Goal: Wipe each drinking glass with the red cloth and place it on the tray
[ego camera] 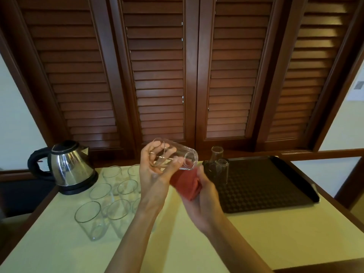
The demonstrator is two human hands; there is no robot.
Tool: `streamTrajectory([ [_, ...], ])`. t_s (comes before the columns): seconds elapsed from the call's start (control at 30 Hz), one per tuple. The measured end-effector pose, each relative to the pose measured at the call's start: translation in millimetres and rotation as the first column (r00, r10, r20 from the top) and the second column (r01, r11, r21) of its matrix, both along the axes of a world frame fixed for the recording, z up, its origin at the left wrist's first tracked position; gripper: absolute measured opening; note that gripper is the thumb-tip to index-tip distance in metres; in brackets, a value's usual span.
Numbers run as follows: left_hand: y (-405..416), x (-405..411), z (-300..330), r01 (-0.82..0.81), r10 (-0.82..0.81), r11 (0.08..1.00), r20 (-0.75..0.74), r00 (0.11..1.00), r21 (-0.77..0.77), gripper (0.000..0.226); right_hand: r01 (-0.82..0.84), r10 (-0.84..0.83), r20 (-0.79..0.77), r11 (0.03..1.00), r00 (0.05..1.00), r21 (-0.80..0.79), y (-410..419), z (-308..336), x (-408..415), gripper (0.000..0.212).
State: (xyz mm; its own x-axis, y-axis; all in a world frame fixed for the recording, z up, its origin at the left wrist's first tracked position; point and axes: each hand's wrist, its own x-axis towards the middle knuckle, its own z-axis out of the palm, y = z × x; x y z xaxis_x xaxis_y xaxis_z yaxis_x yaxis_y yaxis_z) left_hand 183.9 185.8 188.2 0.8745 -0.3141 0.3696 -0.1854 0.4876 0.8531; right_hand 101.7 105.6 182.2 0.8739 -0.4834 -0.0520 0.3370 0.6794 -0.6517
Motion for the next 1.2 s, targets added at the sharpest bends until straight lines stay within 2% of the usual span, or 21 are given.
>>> streamTrajectory([
  [0.1, 0.4, 2.0, -0.7, 0.012, -0.031, 0.991, 0.139, 0.990, 0.135, 0.076, -0.028, 0.029, -0.001, 0.983, 1.000, 0.181, -4.2, 6.6, -1.2, 0.048],
  [0.2, 5.8, 1.4, -7.8, -0.138, 0.067, 0.960, 0.280, 0.958, 0.244, 0.072, 0.110, -0.105, -0.036, 0.973, 0.994, 0.202, -23.4, 18.7, 1.2, 0.046],
  [0.3, 6.3, 0.6, -10.7, -0.221, 0.138, 0.931, 0.280, 0.950, 0.291, 0.069, 0.169, -0.168, -0.030, 0.984, 0.985, 0.053, -27.9, 22.7, 1.3, 0.041],
  [0.37, 4.6, -1.0, -11.9, -0.224, 0.142, 0.914, 0.249, 0.958, 0.338, 0.064, 0.232, -0.236, 0.000, 0.952, 0.972, -0.202, -23.2, 26.2, 2.5, 0.040],
  [0.43, 2.0, -8.2, -12.2, -0.107, 0.070, 0.940, 0.124, 0.990, 0.323, 0.061, 0.308, -0.304, 0.100, 0.785, 0.948, -0.538, -16.3, 29.5, 2.8, 0.049],
  [0.5, -0.2, -16.4, -11.4, 0.053, -0.055, 0.968, 0.002, 0.998, 0.245, 0.056, 0.338, -0.272, 0.222, 0.533, 0.936, -0.776, -10.5, 22.9, 5.9, 0.057],
  [0.57, 1.0, -15.0, -8.7, 0.159, -0.149, 0.974, -0.071, 0.986, 0.160, 0.049, 0.315, -0.212, 0.264, 0.260, 0.941, -0.913, -1.7, 3.9, 6.8, 0.056],
  [0.6, 2.9, -10.8, -7.4, 0.184, -0.172, 0.977, -0.110, 0.979, 0.110, 0.048, 0.294, -0.191, 0.262, 0.162, 0.946, -0.942, 2.4, -8.6, 4.5, 0.057],
  [0.63, 5.8, -5.5, -7.3, 0.192, -0.181, 0.980, -0.149, 0.972, 0.061, 0.048, 0.281, -0.166, 0.259, 0.124, 0.951, -0.952, 6.4, -19.7, 1.1, 0.058],
  [0.67, 7.9, -2.4, -7.5, 0.199, -0.191, 0.980, -0.172, 0.966, 0.029, 0.046, 0.271, -0.148, 0.250, 0.144, 0.957, -0.952, 8.4, -24.7, -1.1, 0.058],
  [0.73, 9.3, -10.2, -11.2, 0.236, -0.226, 0.971, -0.148, 0.963, 0.049, 0.042, 0.255, -0.189, 0.206, 0.294, 0.960, -0.921, -2.1, -18.3, 4.2, 0.059],
  [0.77, 8.1, -17.3, -14.3, 0.260, -0.250, 0.963, -0.122, 0.961, 0.074, 0.041, 0.264, -0.233, 0.194, 0.327, 0.953, -0.907, -8.7, -9.5, 8.9, 0.059],
  [0.8, 7.1, -23.9, -15.4, 0.277, -0.268, 0.957, -0.109, 0.957, 0.084, 0.041, 0.269, -0.266, 0.189, 0.309, 0.945, -0.912, -12.2, 0.5, 12.2, 0.059],
  [0.83, 6.9, -25.8, -15.6, 0.285, -0.276, 0.956, -0.113, 0.955, 0.073, 0.042, 0.265, -0.271, 0.196, 0.245, 0.942, -0.933, -10.1, 5.5, 13.1, 0.059],
  [0.9, 8.9, -16.2, -13.4, 0.281, -0.277, 0.960, -0.169, 0.946, 0.002, 0.048, 0.237, -0.213, 0.221, 0.051, 0.952, -0.970, 3.7, -5.8, 6.5, 0.057],
  [0.93, 10.5, -10.2, -10.6, 0.276, -0.277, 0.961, -0.201, 0.939, -0.037, 0.051, 0.230, -0.162, 0.229, -0.008, 0.960, -0.973, 10.4, -19.1, 0.6, 0.057],
  [0.97, 12.3, -5.0, -10.6, 0.276, -0.282, 0.959, -0.218, 0.934, -0.059, 0.055, 0.243, -0.128, 0.244, -0.022, 0.961, -0.970, 14.4, -28.9, -5.0, 0.057],
  [1.07, 10.7, -13.3, -16.5, 0.298, -0.301, 0.953, -0.204, 0.931, -0.049, 0.051, 0.243, -0.225, 0.203, 0.167, 0.953, -0.955, -0.2, -14.0, 4.3, 0.060],
  [1.1, 9.3, -18.7, -18.2, 0.301, -0.301, 0.953, -0.201, 0.932, -0.030, 0.049, 0.227, -0.266, 0.172, 0.189, 0.948, -0.955, -2.1, -0.8, 7.7, 0.060],
  [1.13, 8.5, -20.7, -18.2, 0.312, -0.312, 0.949, -0.200, 0.929, -0.031, 0.048, 0.216, -0.284, 0.168, 0.149, 0.944, -0.965, 0.5, 6.4, 9.0, 0.059],
  [1.2, 9.8, -14.1, -15.6, 0.320, -0.331, 0.943, -0.230, 0.915, -0.085, 0.048, 0.217, -0.215, 0.219, -0.036, 0.952, -0.976, 13.5, -3.6, 5.5, 0.055],
])
